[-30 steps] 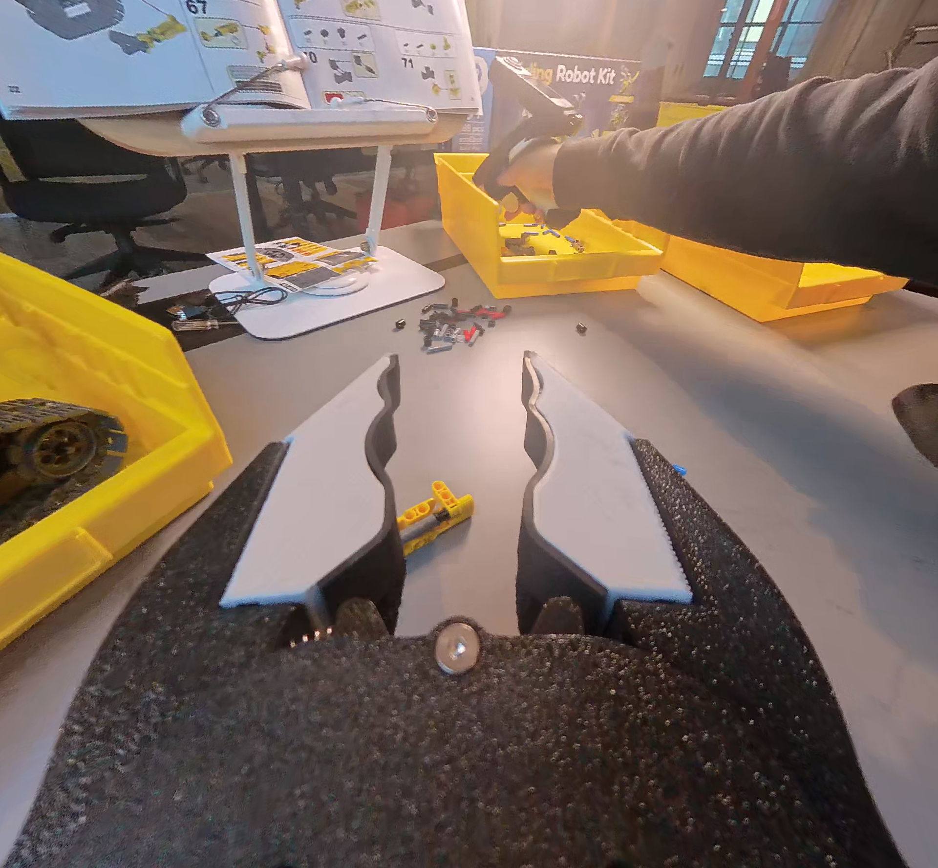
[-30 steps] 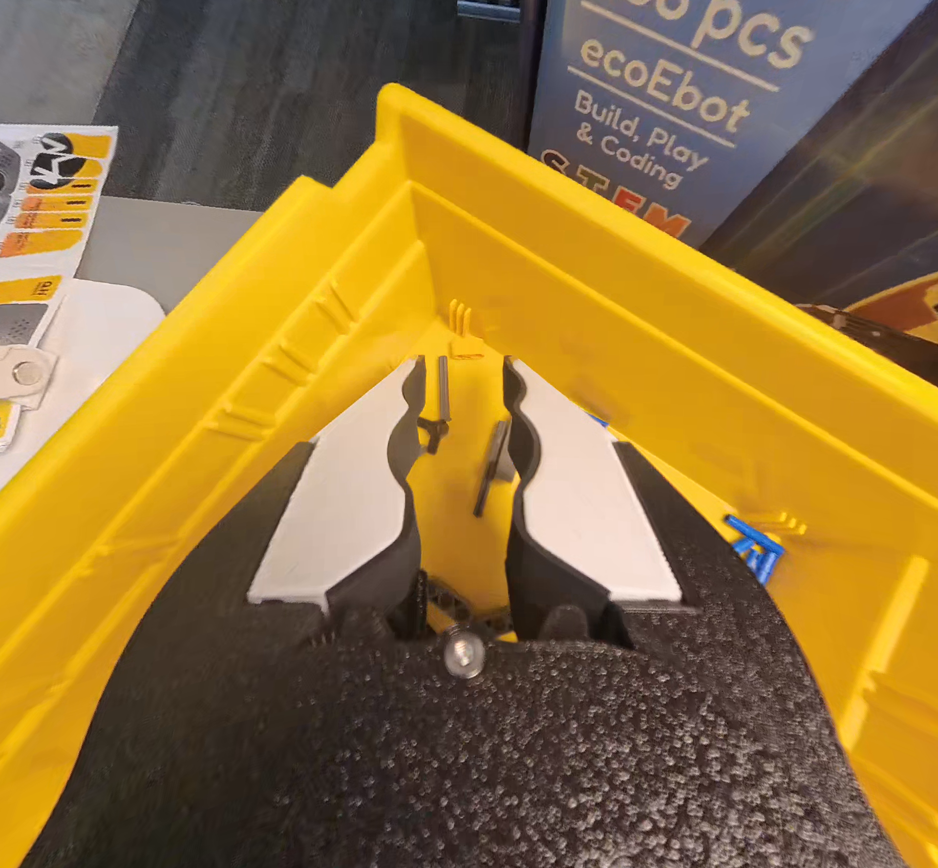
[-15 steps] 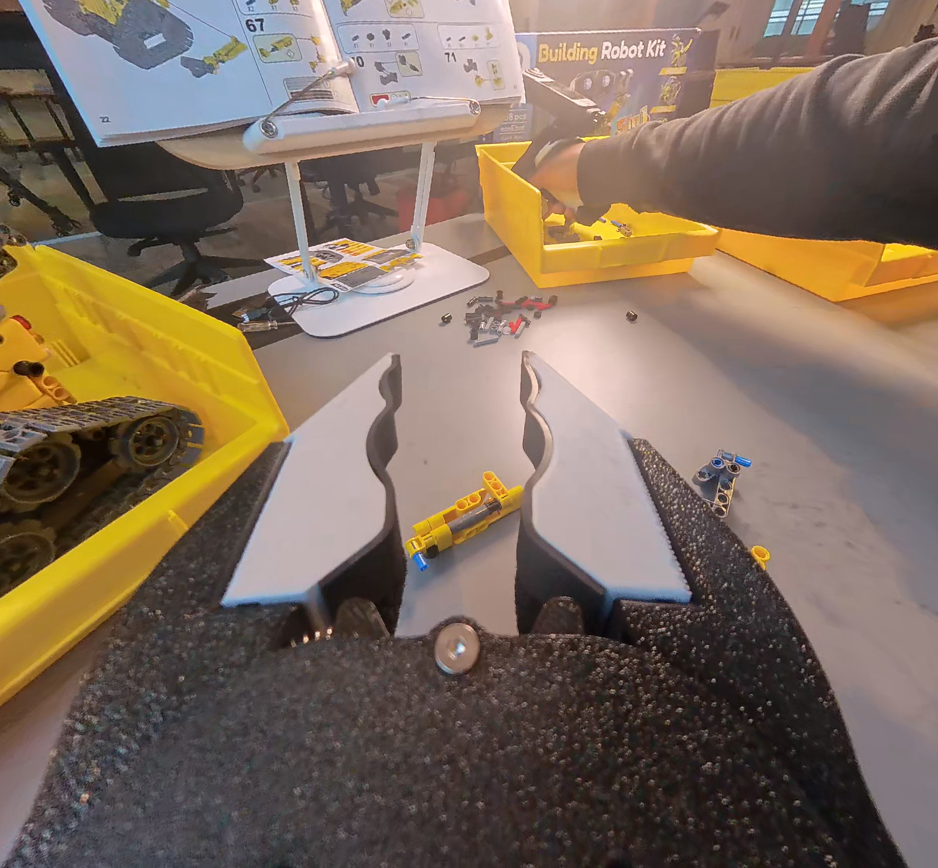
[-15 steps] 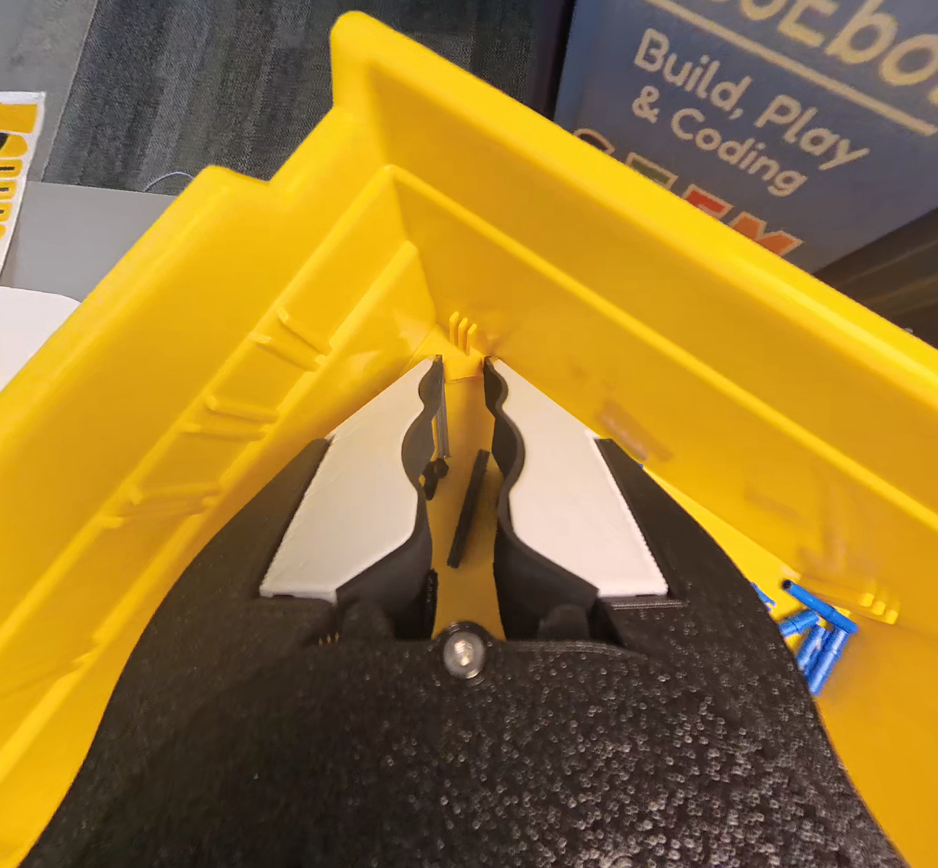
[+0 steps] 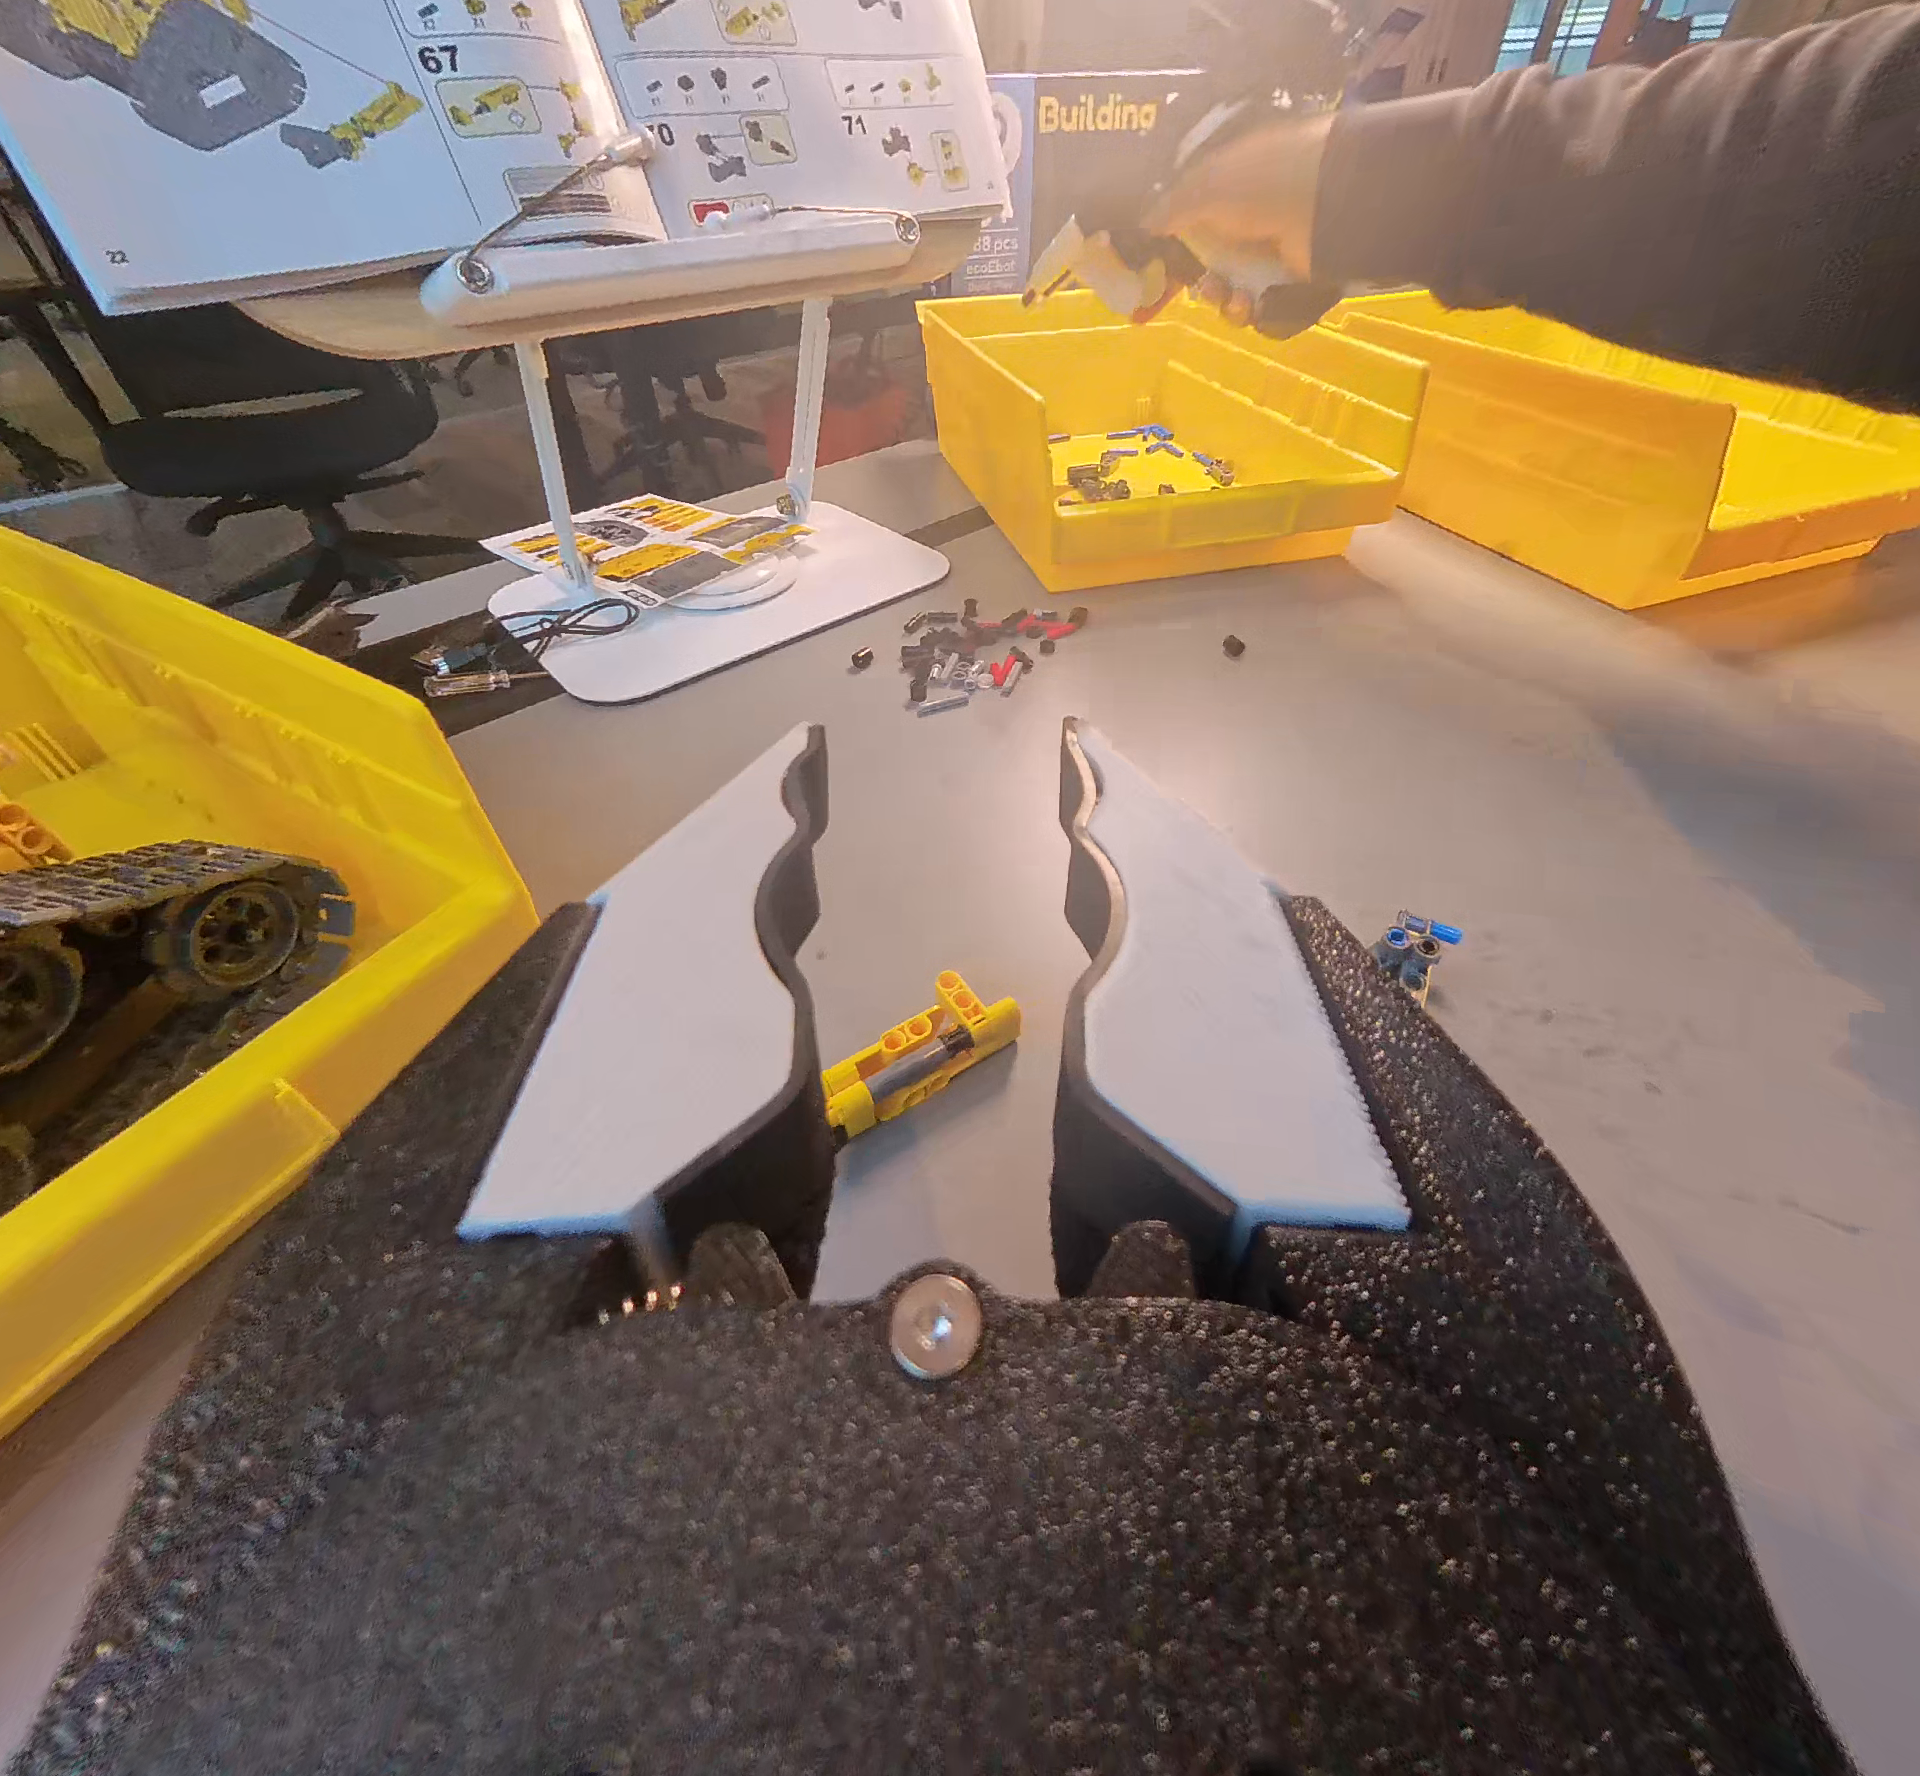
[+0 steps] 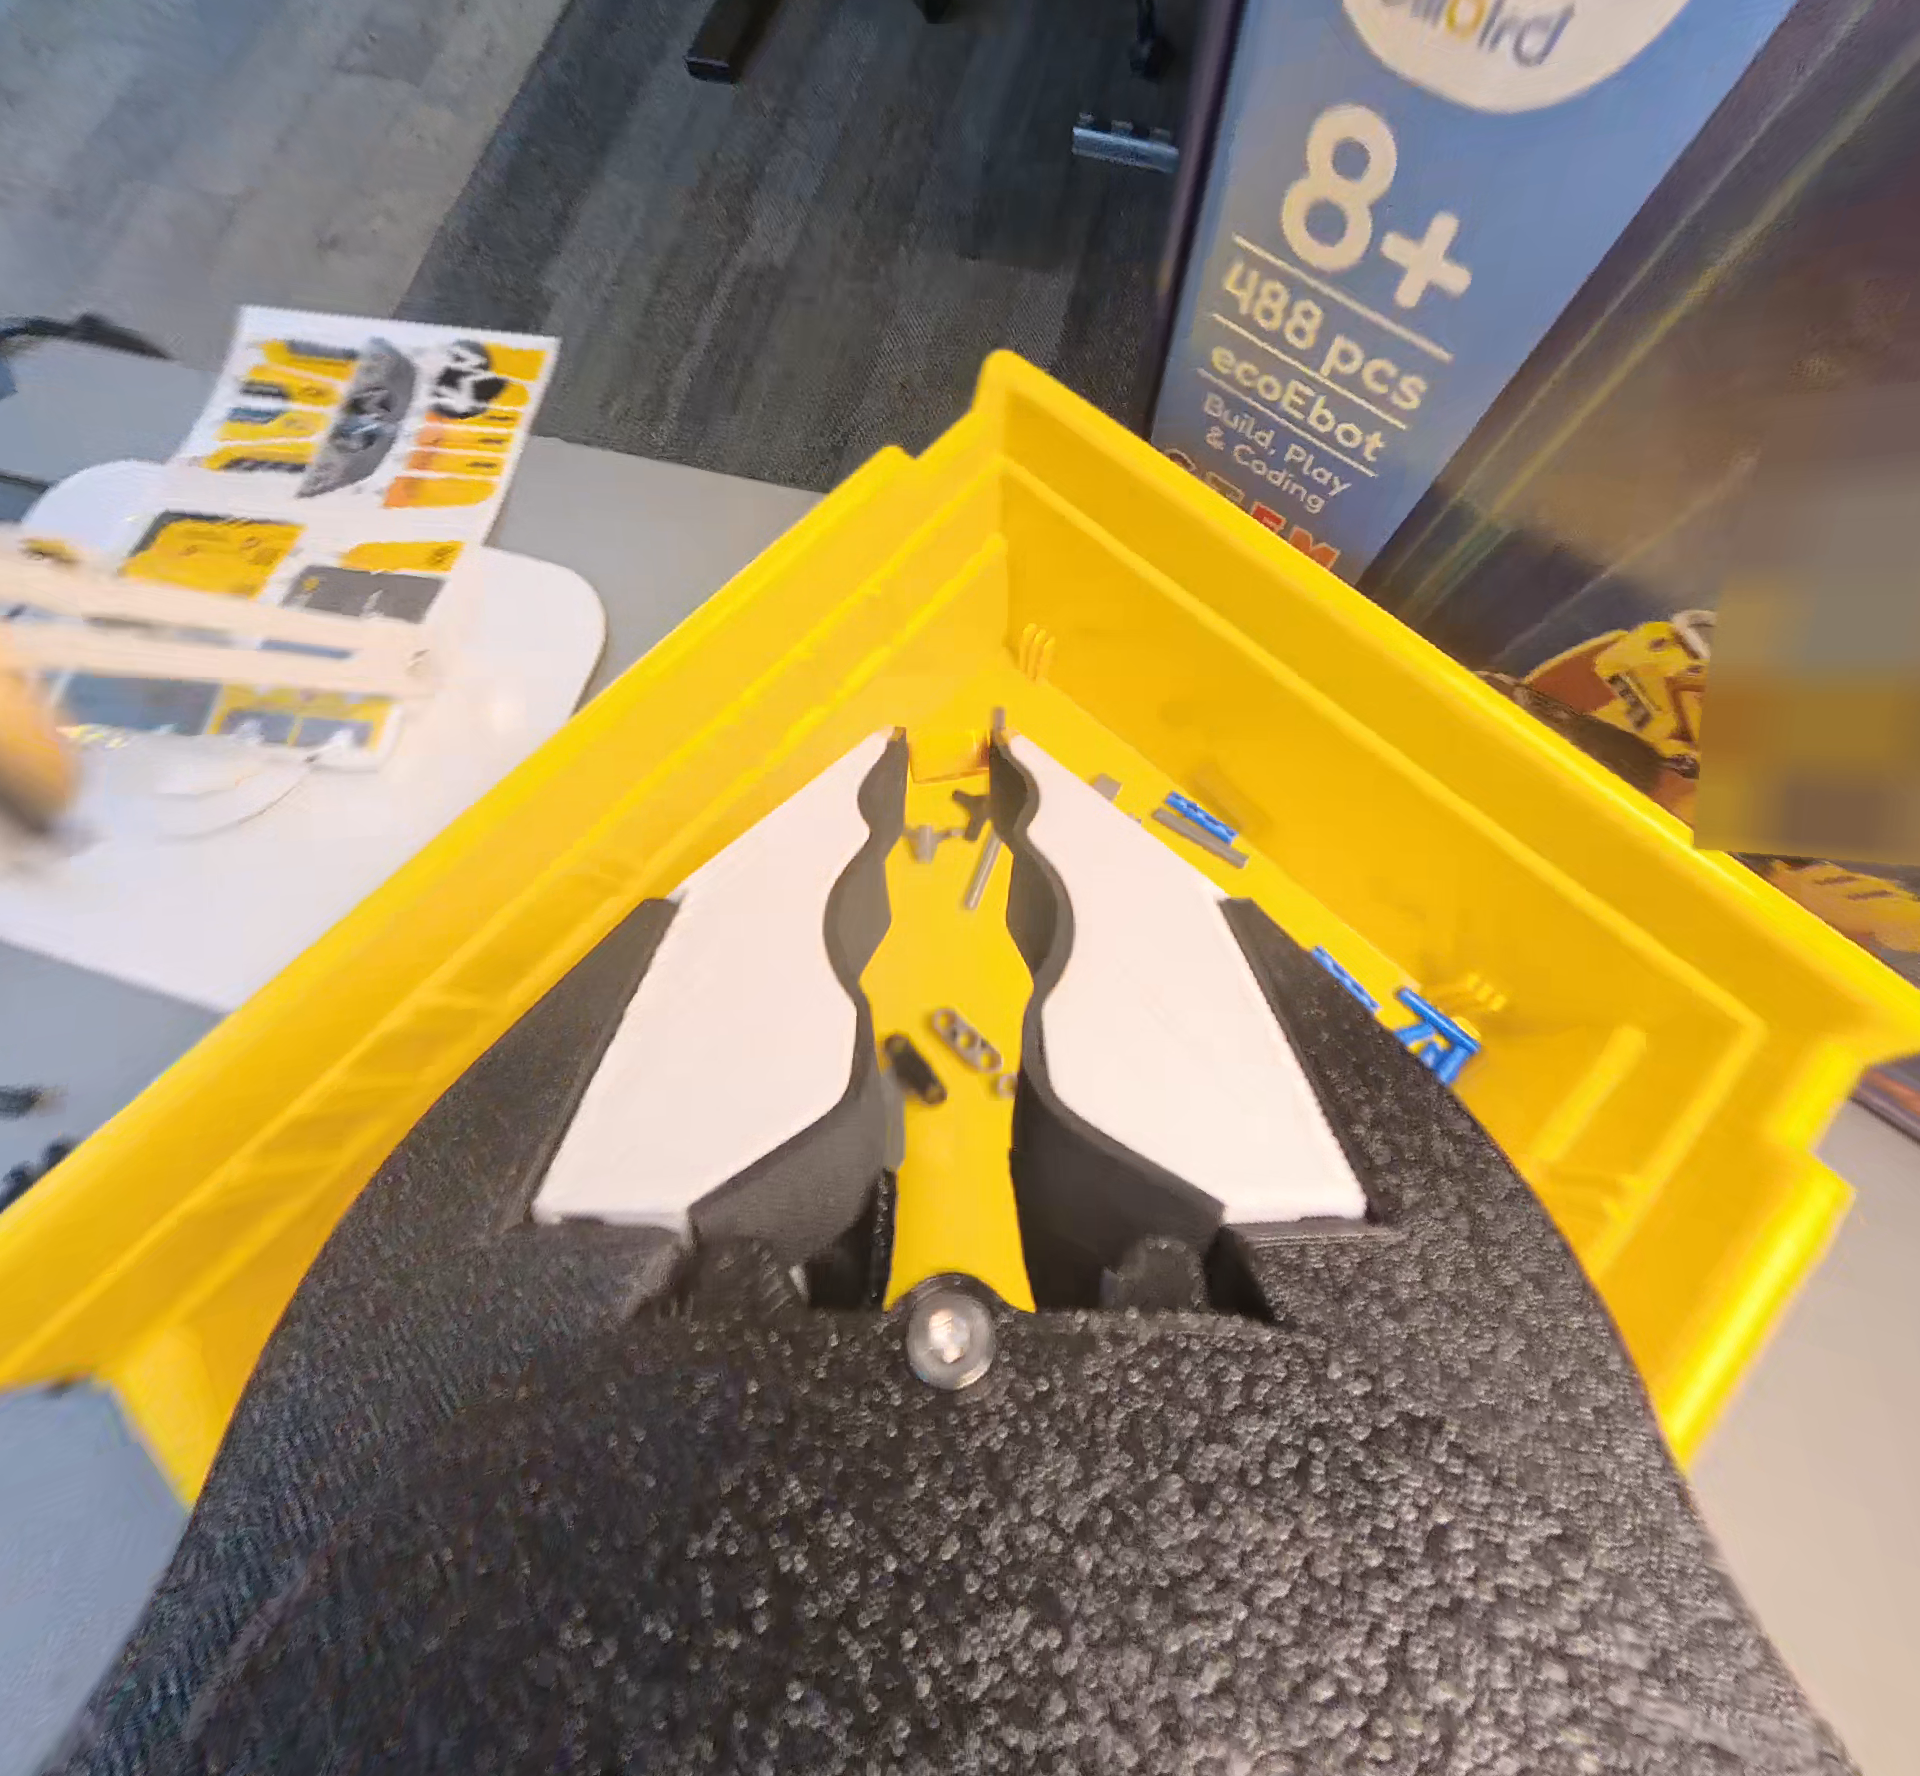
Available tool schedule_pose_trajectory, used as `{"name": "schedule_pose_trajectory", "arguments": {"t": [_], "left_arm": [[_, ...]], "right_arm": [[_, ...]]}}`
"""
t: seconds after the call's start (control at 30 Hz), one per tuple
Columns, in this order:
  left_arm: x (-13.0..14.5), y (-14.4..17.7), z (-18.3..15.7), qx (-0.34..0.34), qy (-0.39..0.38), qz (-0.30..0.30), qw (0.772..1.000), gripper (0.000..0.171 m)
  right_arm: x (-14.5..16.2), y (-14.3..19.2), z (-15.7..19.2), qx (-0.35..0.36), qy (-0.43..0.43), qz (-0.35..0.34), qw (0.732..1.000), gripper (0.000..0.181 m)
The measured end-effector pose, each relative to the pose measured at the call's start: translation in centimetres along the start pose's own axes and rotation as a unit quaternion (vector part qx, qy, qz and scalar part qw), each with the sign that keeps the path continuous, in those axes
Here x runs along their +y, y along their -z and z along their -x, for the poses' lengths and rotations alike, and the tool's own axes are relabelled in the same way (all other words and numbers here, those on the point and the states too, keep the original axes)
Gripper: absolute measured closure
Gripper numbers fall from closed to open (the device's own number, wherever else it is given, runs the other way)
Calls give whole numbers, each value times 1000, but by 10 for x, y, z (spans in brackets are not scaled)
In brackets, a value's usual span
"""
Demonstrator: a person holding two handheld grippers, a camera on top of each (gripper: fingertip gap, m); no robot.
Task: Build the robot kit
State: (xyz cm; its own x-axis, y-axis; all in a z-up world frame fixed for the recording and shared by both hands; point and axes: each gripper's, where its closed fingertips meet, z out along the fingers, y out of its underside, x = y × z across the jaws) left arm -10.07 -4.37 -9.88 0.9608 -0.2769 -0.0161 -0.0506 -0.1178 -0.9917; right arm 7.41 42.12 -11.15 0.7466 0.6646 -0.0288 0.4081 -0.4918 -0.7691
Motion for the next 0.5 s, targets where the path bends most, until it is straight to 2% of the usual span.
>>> {"name": "schedule_pose_trajectory", "arguments": {"t": [0.1,0.2,0.27,0.37,0.43,0.5], "left_arm": [[1,0,-7,11,-7,11,1000,131],[5,-2,-14,25,-14,29,999,130],[13,-5,-18,36,-12,46,998,129],[19,-8,-25,49,-10,55,997,129],[22,-9,-26,48,-17,59,997,129],[25,-11,-27,47,-20,62,997,129]], "right_arm": [[9,58,35,-36,53,-17,998,166],[43,113,99,-109,127,-29,986,166],[80,144,154,-179,172,-30,968,166],[156,171,223,-260,228,-6,938,166],[201,175,253,-288,255,5,923,166],[236,171,269,-291,284,19,913,166]]}}
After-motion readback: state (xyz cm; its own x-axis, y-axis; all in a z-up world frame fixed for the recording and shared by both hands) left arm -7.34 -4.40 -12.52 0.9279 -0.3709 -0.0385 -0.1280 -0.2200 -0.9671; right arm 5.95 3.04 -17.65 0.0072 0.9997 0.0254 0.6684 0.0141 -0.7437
